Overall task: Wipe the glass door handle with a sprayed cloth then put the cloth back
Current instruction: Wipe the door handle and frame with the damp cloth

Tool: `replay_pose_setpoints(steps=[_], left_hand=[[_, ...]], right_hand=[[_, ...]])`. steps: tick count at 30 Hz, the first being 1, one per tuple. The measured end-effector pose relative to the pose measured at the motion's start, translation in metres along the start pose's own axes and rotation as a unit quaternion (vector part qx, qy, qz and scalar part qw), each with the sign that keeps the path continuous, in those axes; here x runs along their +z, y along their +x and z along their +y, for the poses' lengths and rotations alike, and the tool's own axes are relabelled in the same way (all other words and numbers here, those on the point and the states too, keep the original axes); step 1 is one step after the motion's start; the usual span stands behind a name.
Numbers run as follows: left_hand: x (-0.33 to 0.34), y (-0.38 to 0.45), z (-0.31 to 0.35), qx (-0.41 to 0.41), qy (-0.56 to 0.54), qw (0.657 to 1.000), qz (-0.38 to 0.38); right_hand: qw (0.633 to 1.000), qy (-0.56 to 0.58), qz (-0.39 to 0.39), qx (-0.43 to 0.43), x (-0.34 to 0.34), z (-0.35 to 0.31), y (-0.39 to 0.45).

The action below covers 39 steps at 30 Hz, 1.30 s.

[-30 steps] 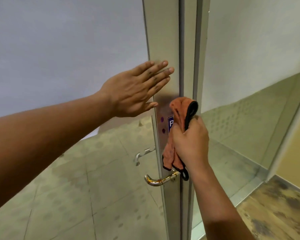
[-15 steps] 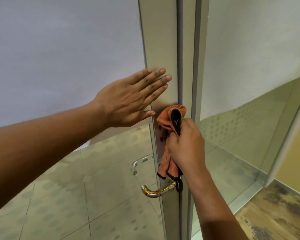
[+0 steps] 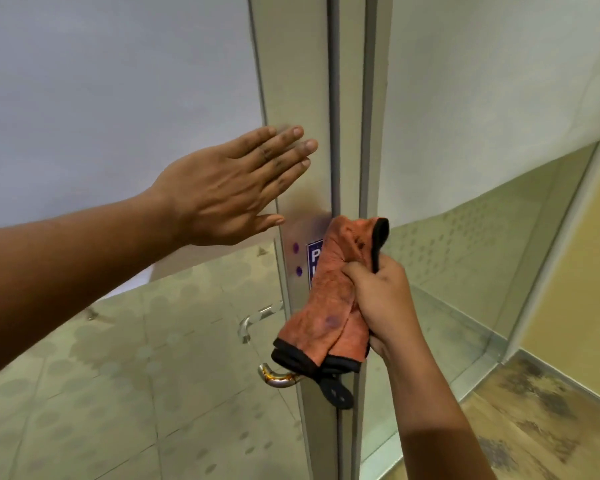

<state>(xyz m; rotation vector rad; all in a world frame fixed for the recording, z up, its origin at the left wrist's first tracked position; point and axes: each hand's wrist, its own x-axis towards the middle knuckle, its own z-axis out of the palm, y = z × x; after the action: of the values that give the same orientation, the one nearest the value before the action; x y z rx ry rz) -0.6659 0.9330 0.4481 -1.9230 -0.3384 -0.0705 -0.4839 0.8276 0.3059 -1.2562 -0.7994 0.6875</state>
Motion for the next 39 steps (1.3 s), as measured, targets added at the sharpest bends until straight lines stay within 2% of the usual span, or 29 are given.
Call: replay_pose_setpoints(steps=[2, 8, 15, 18, 22, 25, 28, 33, 39], left_hand=[[-0.001, 0.001, 0.000, -0.003, -0.002, 1.000, 0.005], [-0.002, 0.000, 0.000, -0.003, -0.012, 1.000, 0.003], [-0.002, -0.001, 0.001, -0.001, -0.008, 1.000, -0.009], [-0.003, -0.001, 0.001, -0.001, -0.003, 1.000, -0.019], [-0.003, 0.000, 0.001, -0.004, -0.003, 1.000, -0.020], [-0.003, 0.001, 0.000, -0.005, -0.010, 1.000, -0.014], [-0.005, 0.001, 0.001, -0.004, -0.010, 1.000, -0.022], [-0.006, -0.001, 0.001, -0.002, -0.004, 1.000, -0.019], [-0.004, 0.000, 0.002, -0.006, -0.005, 1.000, -0.021]], right_hand=[[1.000, 0.019, 0.001, 0.017, -0.008, 0.002, -0.004], [0.991, -0.117, -0.042, -0.049, 0.007, -0.006, -0.004], [0.947, -0.273, -0.026, -0.168, 0.025, -0.008, -0.007], [0.924, -0.332, -0.045, -0.182, 0.022, -0.005, -0.007], [0.932, -0.323, -0.125, -0.104, 0.003, -0.005, -0.009], [0.947, -0.286, -0.119, -0.089, -0.012, -0.017, -0.011], [0.949, -0.268, -0.114, -0.119, -0.012, -0.032, -0.011], [0.917, -0.324, -0.125, -0.196, 0.012, -0.034, -0.012], [0.870, -0.421, -0.085, -0.244, 0.029, -0.013, -0.020]])
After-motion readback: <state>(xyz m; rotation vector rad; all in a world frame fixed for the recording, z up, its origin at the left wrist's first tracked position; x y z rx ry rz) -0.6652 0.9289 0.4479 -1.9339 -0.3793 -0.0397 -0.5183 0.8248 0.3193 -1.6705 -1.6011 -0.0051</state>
